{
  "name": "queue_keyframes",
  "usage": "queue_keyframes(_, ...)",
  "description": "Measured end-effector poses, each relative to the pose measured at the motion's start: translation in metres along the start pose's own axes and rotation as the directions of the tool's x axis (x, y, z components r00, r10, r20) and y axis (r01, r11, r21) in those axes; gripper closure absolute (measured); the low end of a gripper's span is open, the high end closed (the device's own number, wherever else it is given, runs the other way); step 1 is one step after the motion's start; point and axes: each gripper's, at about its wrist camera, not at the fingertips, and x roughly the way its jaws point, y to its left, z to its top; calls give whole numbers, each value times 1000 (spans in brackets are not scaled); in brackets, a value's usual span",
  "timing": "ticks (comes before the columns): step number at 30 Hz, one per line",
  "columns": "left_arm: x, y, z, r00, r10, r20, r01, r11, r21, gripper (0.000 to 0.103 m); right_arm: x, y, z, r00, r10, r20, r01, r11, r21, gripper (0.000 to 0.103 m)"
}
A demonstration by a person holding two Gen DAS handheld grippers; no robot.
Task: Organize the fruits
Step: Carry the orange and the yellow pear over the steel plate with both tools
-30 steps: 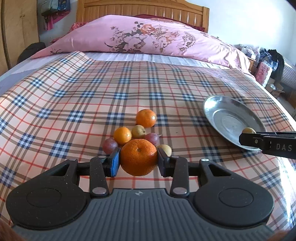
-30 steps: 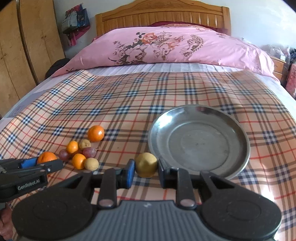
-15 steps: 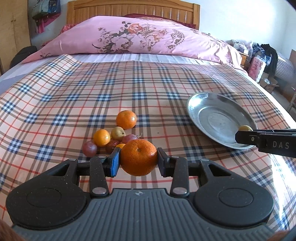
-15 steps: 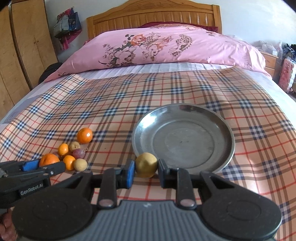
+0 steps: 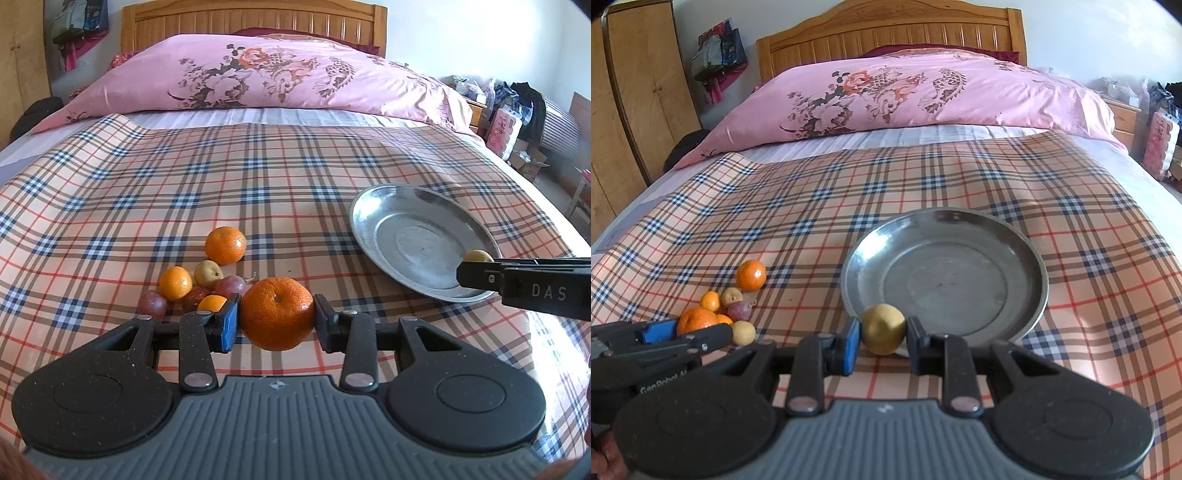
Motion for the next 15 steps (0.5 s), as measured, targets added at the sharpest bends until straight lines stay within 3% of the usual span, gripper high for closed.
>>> queue_keyframes(15,12,-15,7,1000,-27,-6,27,999,21,57,0,-15,4,1000,-15,6,15,1000,25,79)
